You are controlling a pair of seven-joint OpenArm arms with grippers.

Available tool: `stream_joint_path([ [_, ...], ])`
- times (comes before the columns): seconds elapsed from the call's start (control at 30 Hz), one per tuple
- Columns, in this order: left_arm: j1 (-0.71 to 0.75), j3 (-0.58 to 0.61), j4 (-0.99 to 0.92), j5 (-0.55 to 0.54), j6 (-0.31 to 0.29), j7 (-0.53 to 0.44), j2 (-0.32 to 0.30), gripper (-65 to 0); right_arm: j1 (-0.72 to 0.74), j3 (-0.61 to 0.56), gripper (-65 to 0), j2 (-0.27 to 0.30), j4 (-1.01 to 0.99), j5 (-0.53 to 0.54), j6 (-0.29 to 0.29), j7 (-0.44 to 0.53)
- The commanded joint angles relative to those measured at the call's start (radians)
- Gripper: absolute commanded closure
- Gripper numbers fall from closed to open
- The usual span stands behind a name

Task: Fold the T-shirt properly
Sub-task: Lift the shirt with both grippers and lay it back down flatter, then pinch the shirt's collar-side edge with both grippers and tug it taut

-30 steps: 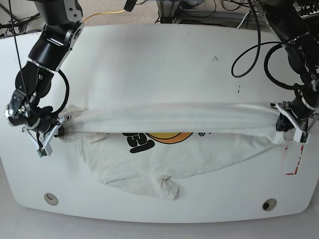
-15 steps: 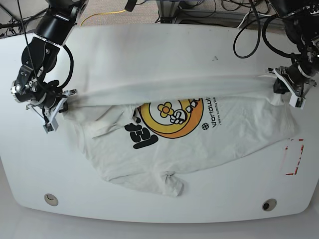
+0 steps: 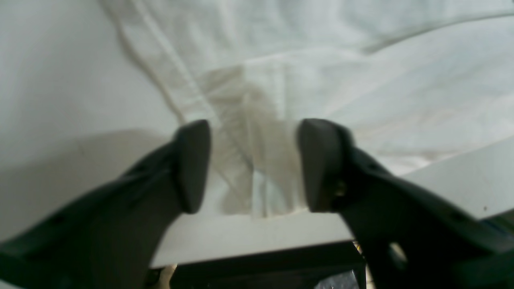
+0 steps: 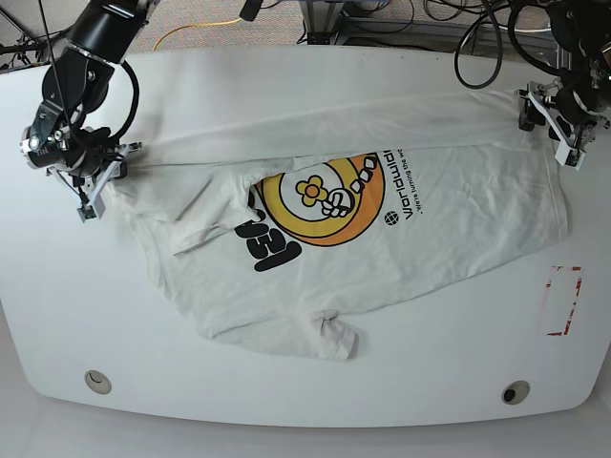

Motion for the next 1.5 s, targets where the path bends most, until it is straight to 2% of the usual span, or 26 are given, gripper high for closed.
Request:
stream_joint_path([
  [0.0, 0.006, -0.008, 0.015, -0.011, -0.001, -0.012, -0.044, -37.4, 0.005, 0.041, -28.7, 0.024, 0.019, -0.002, -0.001, 0.008],
  [0.07, 0.011, -0.008, 0.015, -0.011, -0.001, -0.01, -0.057, -37.5, -0.007, 0.089, -43.4, 0.024, 0.02, -0.001, -0.001, -0.006],
  [0.1, 0.011, -0.008, 0.015, -0.013, -0.001, -0.009, -0.063, -37.5, -0.006, 0.107, -48.0, 0.024, 0.02, 0.002, -0.001, -0.015],
  [0.17, 0.012, -0.008, 0.022, -0.014, -0.001, -0.009, -0.074, -37.5, -0.007, 0.155, -54.2, 0.024, 0.04, 0.047, -0.001, -0.038],
  [0.2, 0.014, -0.009, 0.026, -0.014, -0.001, -0.007, -0.077, -37.5, -0.012, 0.178, -55.0, 0.024, 0.059, 0.077, -0.001, -0.049],
  [0.37, 0.002, -0.052, 0.075, -0.014, -0.001, 0.071, -0.067, -37.4, -0.024, 0.239, -53.3, 0.024, 0.134, 0.212, -0.001, -0.078],
  [0.47, -0.046, -0.017, 0.118, -0.008, -0.001, 0.091, -0.012, -37.4, -0.022, 0.244, -53.1, 0.024, 0.162, 0.257, -0.001, -0.078],
  [0.63, -0.057, 0.077, 0.115, 0.053, -0.001, 0.079, 0.046, -37.2, 0.019, 0.211, -53.1, 0.015, 0.16, 0.26, -0.001, -0.075],
  [0.8, -0.029, 0.132, 0.113, 0.167, -0.001, 0.03, 0.118, -37.2, 0.086, 0.141, -53.1, -0.017, 0.112, 0.194, -0.001, -0.057],
  [0.97, 0.028, 0.129, 0.111, 0.207, -0.001, -0.004, 0.137, -37.2, 0.113, 0.081, -52.5, -0.066, 0.082, 0.156, -0.001, -0.032],
  [1.07, 0.043, 0.123, 0.096, 0.207, -0.001, -0.009, 0.134, -37.2, 0.126, 0.033, -44.9, -0.077, 0.023, 0.12, -0.001, 0.006],
  [1.17, 0.042, 0.088, 0.047, 0.208, -0.001, -0.012, 0.132, -37.2, 0.125, 0.032, -34.4, -0.08, -0.059, 0.097, -0.001, 0.046],
  [1.23, 0.04, 0.084, 0.004, 0.211, -0.001, -0.023, 0.131, -37.2, 0.122, 0.032, -30.8, -0.072, -0.105, 0.094, -0.001, 0.062],
  [1.47, -0.006, 0.083, -0.048, 0.296, -0.001, -0.024, 0.101, -37.2, 0.051, 0.044, -29.8, -0.028, -0.159, 0.074, -0.001, 0.138],
])
